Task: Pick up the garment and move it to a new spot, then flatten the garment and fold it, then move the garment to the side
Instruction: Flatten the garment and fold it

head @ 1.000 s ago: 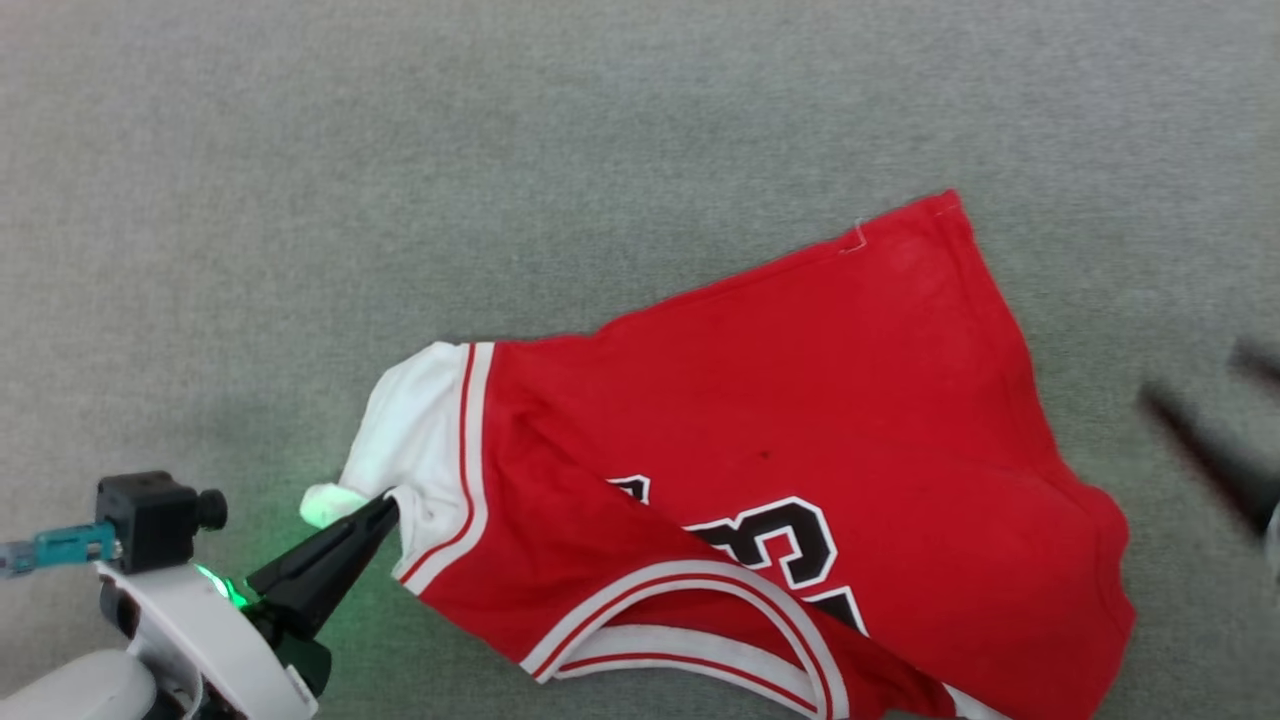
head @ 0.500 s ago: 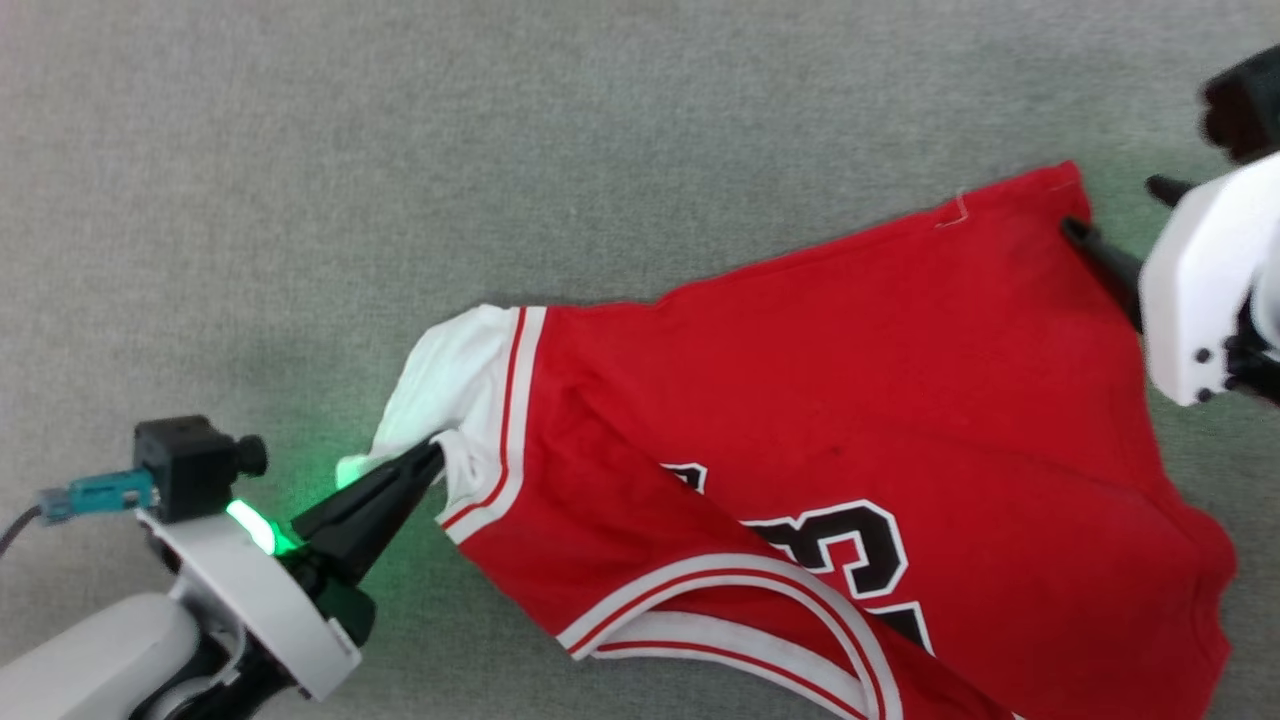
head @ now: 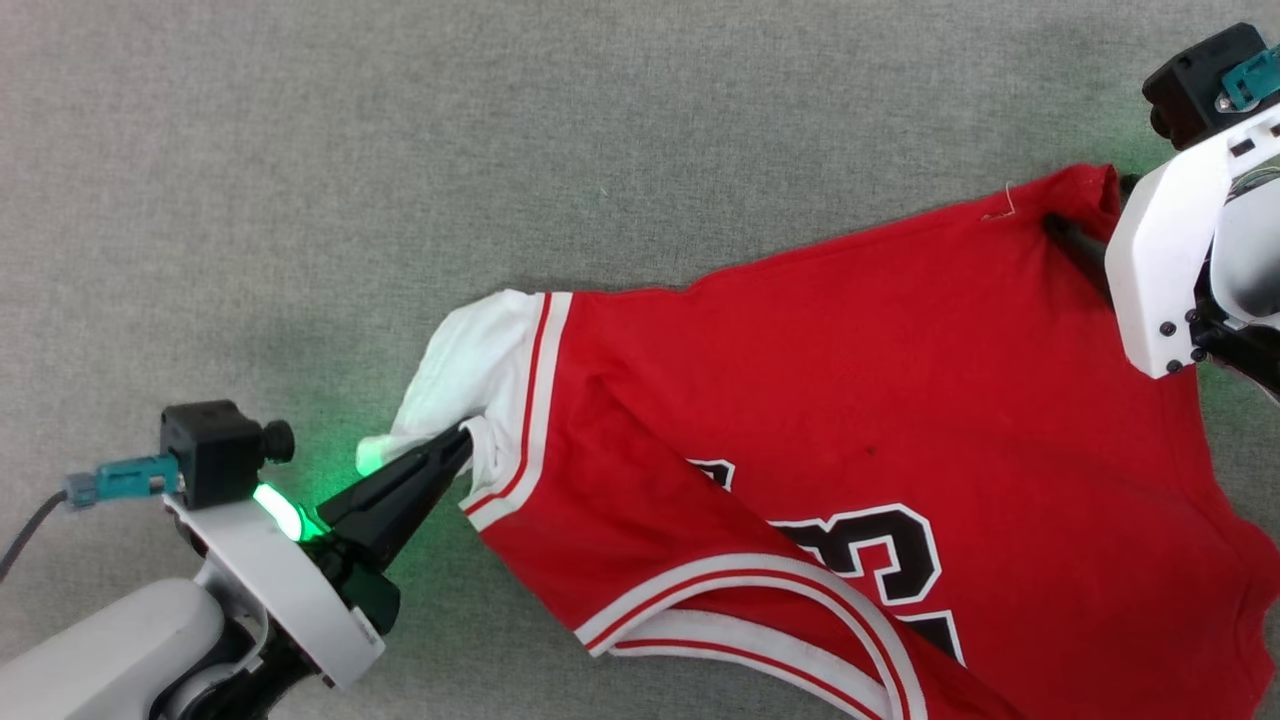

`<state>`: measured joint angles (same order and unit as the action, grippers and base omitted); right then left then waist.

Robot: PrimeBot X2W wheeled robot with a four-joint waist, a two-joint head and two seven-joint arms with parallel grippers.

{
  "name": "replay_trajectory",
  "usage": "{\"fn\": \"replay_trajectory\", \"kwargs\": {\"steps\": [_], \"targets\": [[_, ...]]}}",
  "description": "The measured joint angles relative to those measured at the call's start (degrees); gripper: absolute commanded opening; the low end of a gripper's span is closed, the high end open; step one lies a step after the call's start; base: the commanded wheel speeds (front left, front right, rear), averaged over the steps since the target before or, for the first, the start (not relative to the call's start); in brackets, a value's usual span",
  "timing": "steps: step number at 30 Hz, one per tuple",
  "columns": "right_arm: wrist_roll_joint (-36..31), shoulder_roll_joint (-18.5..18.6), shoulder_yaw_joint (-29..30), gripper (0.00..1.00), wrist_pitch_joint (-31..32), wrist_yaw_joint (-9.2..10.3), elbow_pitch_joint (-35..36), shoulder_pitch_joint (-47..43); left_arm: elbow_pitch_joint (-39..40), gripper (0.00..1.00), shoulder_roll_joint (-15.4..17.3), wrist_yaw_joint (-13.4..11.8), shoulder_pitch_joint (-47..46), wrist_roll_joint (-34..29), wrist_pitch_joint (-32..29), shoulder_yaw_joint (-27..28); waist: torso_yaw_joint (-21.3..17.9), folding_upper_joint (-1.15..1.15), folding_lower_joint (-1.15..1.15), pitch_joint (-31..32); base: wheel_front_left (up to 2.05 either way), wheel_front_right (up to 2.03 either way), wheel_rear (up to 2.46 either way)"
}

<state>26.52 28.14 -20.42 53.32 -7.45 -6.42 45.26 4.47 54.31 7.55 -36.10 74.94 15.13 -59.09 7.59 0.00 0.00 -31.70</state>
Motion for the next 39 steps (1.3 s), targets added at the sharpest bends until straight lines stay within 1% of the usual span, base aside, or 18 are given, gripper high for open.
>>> {"fn": "replay_trajectory", "kwargs": {"steps": [8,12,16,20,24,27,29,31,33,36,37,39], "targets": [[0.1,-1.5,-0.4,0.0,-5.5,-0.02,-2.8,-0.6,-0.7,0.0,0.0,0.0,0.3,0.1,0.0,0.2,-0.5,0.0,0.0,1.9,0.0,0.0,0.0],[-0.9,-3.3,2.2,0.0,-9.6,-0.08,-4.9,-1.0,-1.5,0.0,0.3,0.0,0.5,0.0,0.0,1.8,-1.1,0.0,0.0,3.4,0.0,0.0,0.0],[-2.5,-5.6,8.1,0.0,-14.7,-0.08,-6.7,-0.1,-1.9,0.0,0.5,0.0,0.0,-0.3,0.0,4.7,-1.7,0.0,0.0,5.3,0.0,0.0,0.0],[-4.4,-9.3,16.3,0.0,-20.2,-0.07,-8.2,2.4,-3.4,0.0,-0.1,0.0,-3.5,0.1,0.0,8.7,-2.3,0.0,0.0,7.2,0.0,0.0,0.0],[-8.2,-13.9,25.8,0.0,-25.0,-0.08,-10.1,7.5,-5.1,0.0,-1.5,0.0,-11.3,3.4,-0.9,11.6,-3.0,0.0,0.0,8.3,0.0,0.0,0.0],[-11.1,-17.0,32.0,0.0,-27.9,-0.07,-12.2,13.6,-9.0,0.0,-3.0,0.0,-19.8,6.1,-2.8,14.7,-3.6,0.0,0.0,7.9,0.0,0.0,0.0],[-13.3,-19.1,34.9,0.0,-29.8,-0.08,-13.6,18.2,-13.2,0.0,-4.1,0.0,-26.3,6.5,-3.6,16.6,-3.8,0.0,0.0,7.2,0.0,0.0,0.0],[-15.4,-20.9,37.0,0.0,-32.0,-0.09,-15.2,22.7,-18.1,0.0,-5.2,0.0,-32.7,6.1,-4.7,17.7,-4.1,0.0,0.0,6.3,0.0,0.0,0.0],[-17.2,-22.3,38.5,0.0,-34.1,-0.1,-16.8,26.9,-22.8,0.0,-7.3,0.0,-38.4,6.2,-5.1,18.9,-4.5,0.0,0.0,5.3,0.0,0.0,0.0],[-19.2,-23.6,40.4,0.0,-37.8,-0.11,-19.5,33.0,-29.0,0.0,-10.6,0.0,-46.7,7.9,-6.1,20.9,-5.1,0.0,0.0,3.7,0.0,0.0,0.0],[-19.9,-23.9,40.8,0.0,-38.8,-0.11,-20.4,34.9,-30.8,0.0,-11.4,0.0,-49.4,8.9,-6.5,21.8,-5.3,0.0,0.0,3.2,0.0,0.0,0.0],[-20.8,-24.6,42.2,0.0,-41.0,-0.16,-22.5,38.8,-33.9,0.0,-12.3,0.1,-54.7,9.0,-6.5,23.1,-5.8,0.0,0.0,2.2,0.0,0.0,0.0]]}}
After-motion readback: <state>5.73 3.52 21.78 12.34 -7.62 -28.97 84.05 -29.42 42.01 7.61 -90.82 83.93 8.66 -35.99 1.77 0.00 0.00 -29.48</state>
